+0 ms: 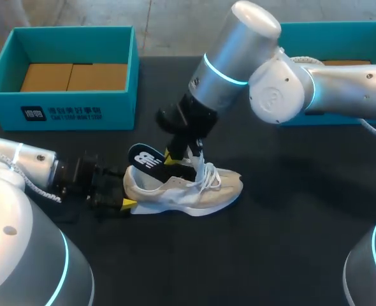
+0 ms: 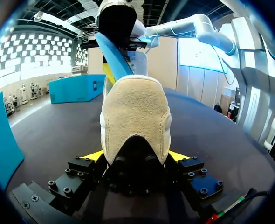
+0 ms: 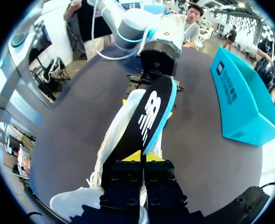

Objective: Take the shoe out of the shoebox, open the shoe tongue, remove and reinsert the insole, then place the shoe into the shoebox

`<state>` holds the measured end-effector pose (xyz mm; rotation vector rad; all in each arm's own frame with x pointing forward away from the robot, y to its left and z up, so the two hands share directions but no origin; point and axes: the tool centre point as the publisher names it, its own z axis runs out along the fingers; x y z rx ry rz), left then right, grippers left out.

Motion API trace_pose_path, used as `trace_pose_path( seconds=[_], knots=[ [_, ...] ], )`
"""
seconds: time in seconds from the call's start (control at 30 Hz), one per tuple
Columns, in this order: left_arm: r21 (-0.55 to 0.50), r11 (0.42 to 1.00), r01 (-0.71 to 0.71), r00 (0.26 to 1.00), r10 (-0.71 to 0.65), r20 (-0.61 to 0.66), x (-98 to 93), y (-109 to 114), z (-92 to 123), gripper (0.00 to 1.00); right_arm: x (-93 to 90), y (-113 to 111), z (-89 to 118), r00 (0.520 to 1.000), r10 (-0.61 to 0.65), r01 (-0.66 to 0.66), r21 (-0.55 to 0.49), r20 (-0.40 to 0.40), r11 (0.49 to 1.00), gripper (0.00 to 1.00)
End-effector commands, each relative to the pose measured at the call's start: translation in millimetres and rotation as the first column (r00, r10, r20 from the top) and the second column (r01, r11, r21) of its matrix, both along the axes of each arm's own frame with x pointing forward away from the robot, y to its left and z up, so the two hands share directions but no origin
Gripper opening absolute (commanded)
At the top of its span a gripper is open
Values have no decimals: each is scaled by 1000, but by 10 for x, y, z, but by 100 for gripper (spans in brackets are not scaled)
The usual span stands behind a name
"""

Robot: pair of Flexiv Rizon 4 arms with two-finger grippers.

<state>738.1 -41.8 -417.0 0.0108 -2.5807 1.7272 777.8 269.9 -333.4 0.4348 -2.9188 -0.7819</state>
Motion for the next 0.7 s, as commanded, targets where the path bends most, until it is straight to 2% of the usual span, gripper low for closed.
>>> trace_pose_path(
  seconds=[0.03, 0.33, 0.7],
  knots=[
    [1, 1000, -1, 1000, 1, 0, 8, -5, -32, 0, 80, 138, -12, 999, 42, -42, 0, -26, 999, 0],
    [1, 1000, -1, 1000, 1, 0, 8, -5, -32, 0, 89, 333, 56, 991, 136, -136, 34, -14, 990, 0],
    [1, 1000, -1, 1000, 1, 0, 8, -5, -32, 0, 88, 346, 17, 984, 174, -171, 80, -35, 982, 0]
  ],
)
